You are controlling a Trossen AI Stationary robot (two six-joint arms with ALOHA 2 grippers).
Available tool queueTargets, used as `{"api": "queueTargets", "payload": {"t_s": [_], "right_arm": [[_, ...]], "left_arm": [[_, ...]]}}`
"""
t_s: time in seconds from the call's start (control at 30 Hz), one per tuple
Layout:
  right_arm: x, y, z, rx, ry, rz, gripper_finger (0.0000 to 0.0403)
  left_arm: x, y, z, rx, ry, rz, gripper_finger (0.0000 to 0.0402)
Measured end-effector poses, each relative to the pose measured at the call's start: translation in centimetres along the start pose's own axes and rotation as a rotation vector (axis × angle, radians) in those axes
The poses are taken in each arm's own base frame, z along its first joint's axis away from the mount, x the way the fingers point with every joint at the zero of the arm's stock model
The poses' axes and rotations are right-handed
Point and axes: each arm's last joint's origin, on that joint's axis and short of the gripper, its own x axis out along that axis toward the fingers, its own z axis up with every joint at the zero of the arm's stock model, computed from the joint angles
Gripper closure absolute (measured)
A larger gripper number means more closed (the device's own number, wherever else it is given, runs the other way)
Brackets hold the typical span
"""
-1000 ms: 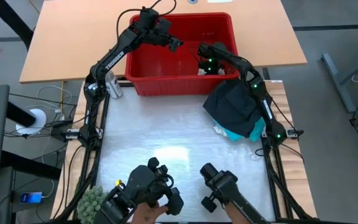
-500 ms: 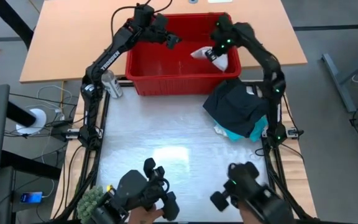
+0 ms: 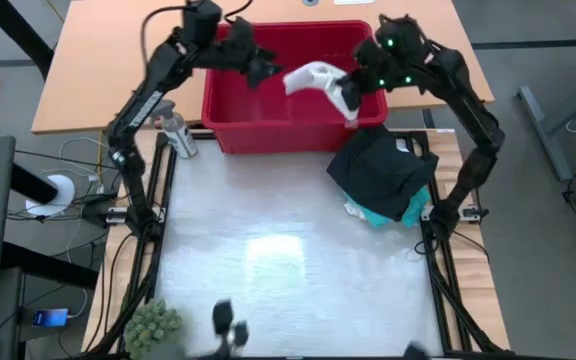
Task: Fold Laundry from Bin
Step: Fold the white underwear
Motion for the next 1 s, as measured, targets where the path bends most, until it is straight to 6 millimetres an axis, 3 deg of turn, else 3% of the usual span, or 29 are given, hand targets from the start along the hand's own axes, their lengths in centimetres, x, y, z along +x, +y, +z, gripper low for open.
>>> {"api": "queueTargets", "payload": {"t_s": [0.23,0.33,0.57,0.8,0.9,1.0], "right_arm": [[0.1,8.5,-2.1,-0.082,0.142,0.190,0.0376],[1.9,12.1,-3.8,-0.196,0.249,0.169,0.0376],[9.0,19.1,-8.3,-0.431,0.350,0.270,0.0376],[17.7,24.2,-16.7,-0.523,0.405,0.360,0.0376],[18.8,26.5,-20.7,-0.554,0.474,0.473,0.0371],[18.9,28.1,-25.1,-0.617,0.667,0.553,0.0312]], "left_arm": [[-5.4,-7.5,0.7,0.093,0.035,-0.035,0.0139],[-7.9,-10.7,0.6,0.124,0.046,-0.060,0.0139],[-12.4,-17.2,-0.5,0.101,0.074,-0.058,0.0139],[-13.8,-23.1,-2.5,0.036,0.102,0.009,0.0139],[-13.5,-25.8,-3.9,0.036,0.132,0.053,0.0139],[-12.7,-28.7,-5.5,0.050,0.152,0.080,0.0139]]}}
